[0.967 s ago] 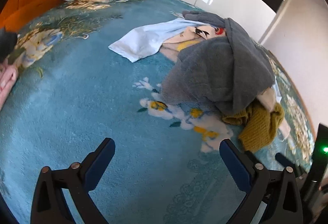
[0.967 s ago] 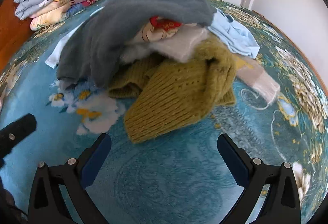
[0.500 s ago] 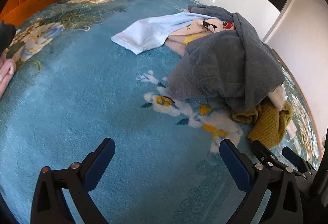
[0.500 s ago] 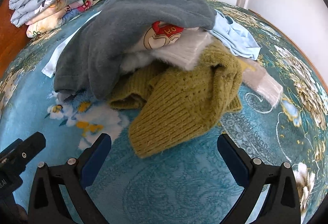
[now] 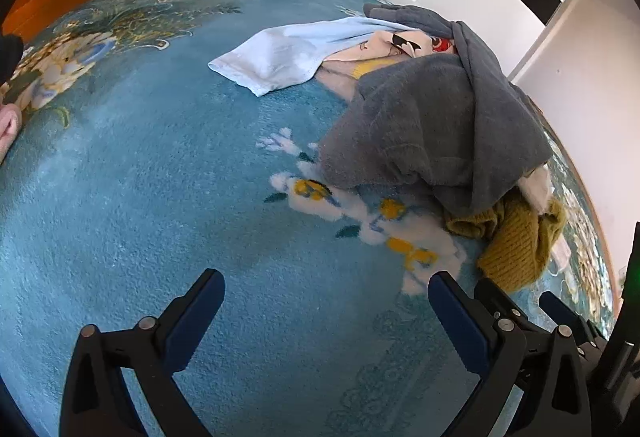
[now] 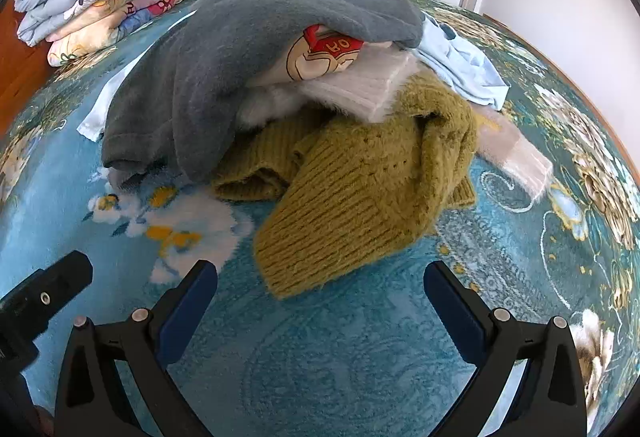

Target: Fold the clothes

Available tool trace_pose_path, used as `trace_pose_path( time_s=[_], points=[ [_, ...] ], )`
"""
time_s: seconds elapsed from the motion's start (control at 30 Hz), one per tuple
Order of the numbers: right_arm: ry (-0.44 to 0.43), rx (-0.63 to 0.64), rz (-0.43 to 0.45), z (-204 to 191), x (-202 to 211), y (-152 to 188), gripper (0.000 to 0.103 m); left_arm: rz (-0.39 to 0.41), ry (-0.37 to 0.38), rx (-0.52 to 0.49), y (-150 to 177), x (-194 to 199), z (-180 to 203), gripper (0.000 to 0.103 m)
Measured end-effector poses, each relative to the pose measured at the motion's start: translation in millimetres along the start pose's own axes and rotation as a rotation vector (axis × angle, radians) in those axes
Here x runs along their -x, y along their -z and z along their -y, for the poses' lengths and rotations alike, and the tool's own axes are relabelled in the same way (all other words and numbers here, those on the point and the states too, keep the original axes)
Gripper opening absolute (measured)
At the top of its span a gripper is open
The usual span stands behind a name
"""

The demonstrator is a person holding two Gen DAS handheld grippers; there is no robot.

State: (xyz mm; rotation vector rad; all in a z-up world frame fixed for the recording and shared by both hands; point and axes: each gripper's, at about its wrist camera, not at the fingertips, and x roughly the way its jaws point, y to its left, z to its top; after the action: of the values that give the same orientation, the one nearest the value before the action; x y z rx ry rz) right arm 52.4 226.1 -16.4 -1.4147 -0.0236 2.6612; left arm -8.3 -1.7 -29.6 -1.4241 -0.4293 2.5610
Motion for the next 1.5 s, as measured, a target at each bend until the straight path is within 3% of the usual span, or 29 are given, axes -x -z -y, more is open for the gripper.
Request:
trace_pose_path(
  time_s=[0.23,0.37,0.5,0.7,1.2,1.3,1.37,1.5],
  points=[
    [-0.038,0.04,-0.015,-1,17,8,0.103,-0.006,0.006,0.005,-1,-1,1,0.103],
    [-0.06,0.063,-0.008,-1,30,30,0.103,-0.005,0.01,0.004,1,-1,3,0.103],
    [-0.077,0.074,-0.021,11,30,16,0.103,-0.007,0.017,0.004,0,-1,1,0.103],
    [-0.065,0.059,-0.017,-11,34,26,0.103,-0.007,0.018,0.01,-1,0,-1,0.103],
    [-0.069,0.075,-0.024,2,19,3,0.103,0.01,0.023,0.016,-4,4,-2,0.103],
    [-0.075,0.083,-0.02,7,22,-1,0.103,0.052,-0.075,0.015,-10,15,-9,0.103],
    [-0.059,0.07,-0.001,16,25,-13,0.103,0.083,-0.12,0.055,-15,26,-20,0.103],
    [-0.093,0.006,0.072,24,33,-59,0.103,0.128,-0.079,0.153,-16,44,-41,0.103]
  ],
)
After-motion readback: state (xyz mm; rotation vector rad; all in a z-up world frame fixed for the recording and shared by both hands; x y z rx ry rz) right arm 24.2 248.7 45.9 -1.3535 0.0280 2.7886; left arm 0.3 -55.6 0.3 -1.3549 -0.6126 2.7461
